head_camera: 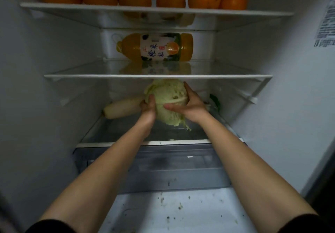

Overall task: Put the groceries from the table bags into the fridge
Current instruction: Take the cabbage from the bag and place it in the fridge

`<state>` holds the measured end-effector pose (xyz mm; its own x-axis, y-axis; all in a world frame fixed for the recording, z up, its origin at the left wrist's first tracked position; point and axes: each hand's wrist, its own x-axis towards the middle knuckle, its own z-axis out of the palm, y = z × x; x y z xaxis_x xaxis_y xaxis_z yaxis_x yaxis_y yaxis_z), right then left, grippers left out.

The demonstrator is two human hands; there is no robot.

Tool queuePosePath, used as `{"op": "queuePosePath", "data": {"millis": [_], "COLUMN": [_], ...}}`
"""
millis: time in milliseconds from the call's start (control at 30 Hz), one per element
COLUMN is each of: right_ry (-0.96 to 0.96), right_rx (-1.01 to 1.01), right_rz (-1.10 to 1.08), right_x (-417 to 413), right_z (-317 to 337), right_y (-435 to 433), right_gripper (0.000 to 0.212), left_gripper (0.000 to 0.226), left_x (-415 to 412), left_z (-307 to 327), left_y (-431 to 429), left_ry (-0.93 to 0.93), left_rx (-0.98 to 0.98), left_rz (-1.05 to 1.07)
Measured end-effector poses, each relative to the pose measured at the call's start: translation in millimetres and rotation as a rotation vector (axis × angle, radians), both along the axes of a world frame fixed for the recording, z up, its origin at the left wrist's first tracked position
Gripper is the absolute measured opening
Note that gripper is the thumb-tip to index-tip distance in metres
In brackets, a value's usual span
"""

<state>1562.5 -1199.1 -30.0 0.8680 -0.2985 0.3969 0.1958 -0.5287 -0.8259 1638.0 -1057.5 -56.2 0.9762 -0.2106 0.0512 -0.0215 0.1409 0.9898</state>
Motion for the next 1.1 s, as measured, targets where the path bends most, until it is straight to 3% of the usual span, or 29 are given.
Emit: {"op": "queuePosePath", "data": {"millis": [100,133,267,367,500,600,700,800,900,1000,1100], "right_ry": [0.015,0.013,-0.006,-0.025,-0.015,0.050,0.098,0.085,0.005,-0.046,-0.040], "right_rx": [-0.080,-0.086,-0.011,0.002,-0.057,-0.096,-0.298,-0.447,-0.489,-0.697,-0.754], "right_rz": [0.014,0.028,-0.005,-0.116,-0.156,-0.163,-0.239,-0.349,-0.414,-0.427,-0.405], "right_x": [5.2,4.5,11.3,19.6,2.6,-12.3,-44.1,-85.8,-129.5,-167.2,-201.4], "right_z": [7.8,10.2,4.3,-14.0,-26.4,-29.9,-31.5,-44.6,-69.9,-102.7,-131.7], "right_y": [1.7,1.7,0.2,7.5,24.1,21.3,18.3,15.6,18.1,21.4,32.8], "right_gripper": [0.099,0.090,0.083,0.105,0.115,0.107,0.081,0.057,0.045,0.052,0.059], "left_gripper": [0.116,0.119,0.090,0.096,0.105,0.082,0.048,0.036,0.031,0.041,0.053], "left_x": [11.8,15.3,15.5,18.6,27.2,12.9,-4.4,-36.4,-85.6,-138.9,-188.1], "left_z": [-9.9,-10.7,-4.7,-10.8,-23.4,-12.9,-4.5,-4.9,-23.3,-54.7,-101.6], "left_y": [0.4,0.1,0.9,3.3,9.7,11.7,21.2,44.5,68.6,94.8,122.6], "left_ry": [0.032,0.019,-0.067,-0.099,-0.097,-0.126,-0.306,-0.514,-0.746,-0.938,-0.931], "left_rx": [-0.030,-0.029,0.015,0.015,0.047,0.073,0.319,0.600,0.719,0.893,1.097], "left_rz": [0.031,0.036,0.020,0.030,0.012,0.063,0.201,0.295,0.391,0.364,0.316]}}
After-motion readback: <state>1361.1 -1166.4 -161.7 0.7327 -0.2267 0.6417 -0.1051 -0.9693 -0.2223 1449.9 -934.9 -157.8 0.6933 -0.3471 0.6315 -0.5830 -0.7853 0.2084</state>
